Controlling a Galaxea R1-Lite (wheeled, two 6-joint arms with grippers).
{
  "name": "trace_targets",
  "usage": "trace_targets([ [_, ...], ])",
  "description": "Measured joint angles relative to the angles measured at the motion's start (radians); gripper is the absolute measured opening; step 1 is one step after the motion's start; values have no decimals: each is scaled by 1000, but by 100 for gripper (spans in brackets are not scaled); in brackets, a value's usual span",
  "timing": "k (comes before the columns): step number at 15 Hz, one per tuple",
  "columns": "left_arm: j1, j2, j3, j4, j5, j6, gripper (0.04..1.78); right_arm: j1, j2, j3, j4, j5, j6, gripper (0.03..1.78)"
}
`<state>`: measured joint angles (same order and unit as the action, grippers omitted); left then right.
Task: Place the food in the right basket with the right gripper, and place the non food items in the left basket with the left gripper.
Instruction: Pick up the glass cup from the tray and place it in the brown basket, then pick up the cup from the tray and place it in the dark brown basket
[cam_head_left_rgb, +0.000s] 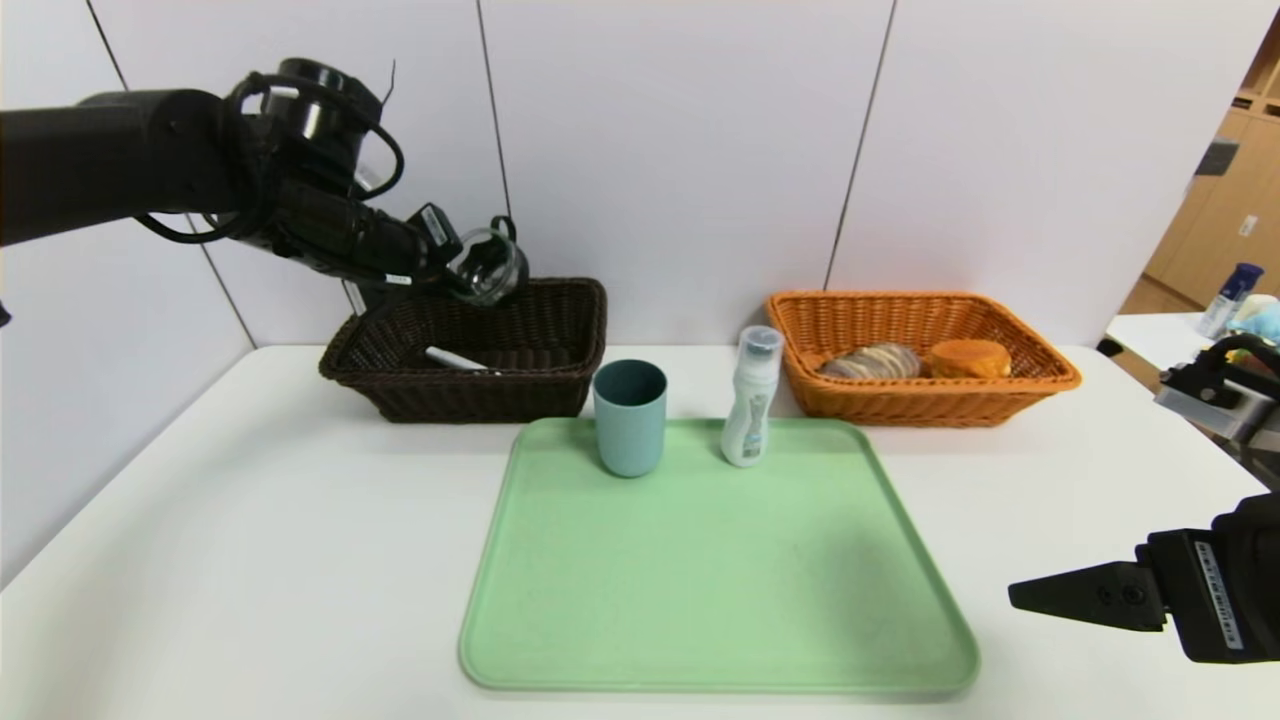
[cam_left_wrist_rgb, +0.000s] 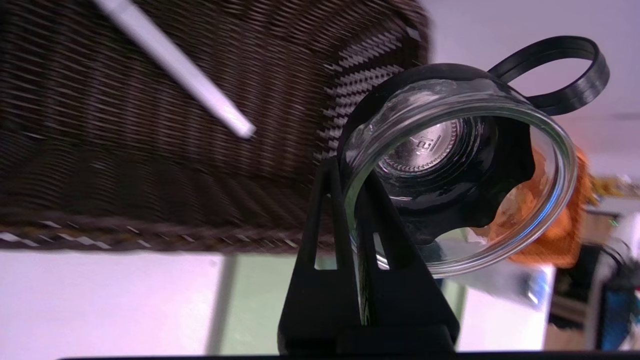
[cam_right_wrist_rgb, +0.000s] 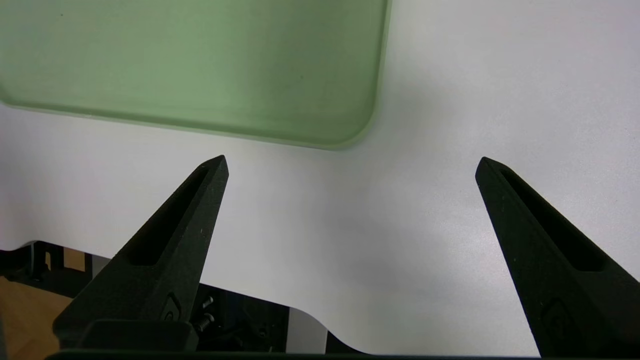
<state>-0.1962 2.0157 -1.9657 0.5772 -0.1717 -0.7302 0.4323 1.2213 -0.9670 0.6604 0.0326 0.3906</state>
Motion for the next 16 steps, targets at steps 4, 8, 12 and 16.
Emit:
trace_targets([
  [4,61,98,-5,-80,11,6,9,0,1,1,0,11,-1,171],
  [8,81,134,-5,-81,11,22,74,0,3,3,0,14,0,171],
  [12,77,101,-2,-89,50,15,113,0,0,17,0,14,0,171],
  [16,42,-43,17,-94,68,18,137,0,-8,29,0,13,0,171],
])
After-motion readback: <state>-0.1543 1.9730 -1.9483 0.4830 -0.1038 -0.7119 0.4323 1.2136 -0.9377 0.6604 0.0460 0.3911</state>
